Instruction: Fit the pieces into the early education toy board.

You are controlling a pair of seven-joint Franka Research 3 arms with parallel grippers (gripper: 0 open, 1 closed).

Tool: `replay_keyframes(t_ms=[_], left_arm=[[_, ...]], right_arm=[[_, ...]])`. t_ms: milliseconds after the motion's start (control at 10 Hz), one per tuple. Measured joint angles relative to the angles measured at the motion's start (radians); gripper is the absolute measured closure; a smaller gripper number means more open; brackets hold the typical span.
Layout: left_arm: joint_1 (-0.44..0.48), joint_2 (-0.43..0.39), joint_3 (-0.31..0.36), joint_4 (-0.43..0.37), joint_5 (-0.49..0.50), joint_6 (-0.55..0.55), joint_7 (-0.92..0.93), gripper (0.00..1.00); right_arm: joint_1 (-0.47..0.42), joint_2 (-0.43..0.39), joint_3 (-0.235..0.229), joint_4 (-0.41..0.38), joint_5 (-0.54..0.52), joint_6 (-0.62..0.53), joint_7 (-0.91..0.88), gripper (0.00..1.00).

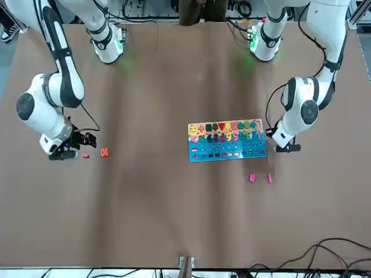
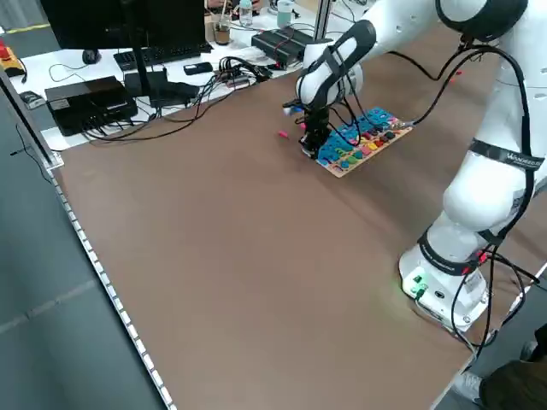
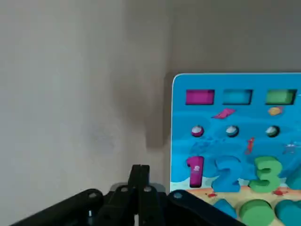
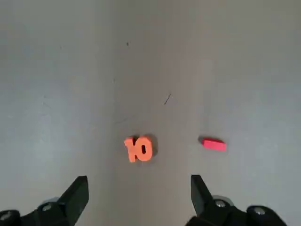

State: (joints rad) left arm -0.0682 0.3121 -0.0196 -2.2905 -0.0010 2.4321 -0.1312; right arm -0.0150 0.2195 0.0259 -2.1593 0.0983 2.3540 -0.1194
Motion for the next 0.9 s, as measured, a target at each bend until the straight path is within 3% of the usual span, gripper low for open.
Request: replay_keyframes(t_ms=[900], left_arm=[[-0.008, 0.061, -0.004, 0.002, 0.000, 0.046, 0.000, 0.99]], right_arm=[[0.015, 0.144, 0.000, -0.025, 0.000, 0.157, -0.072, 0.10]])
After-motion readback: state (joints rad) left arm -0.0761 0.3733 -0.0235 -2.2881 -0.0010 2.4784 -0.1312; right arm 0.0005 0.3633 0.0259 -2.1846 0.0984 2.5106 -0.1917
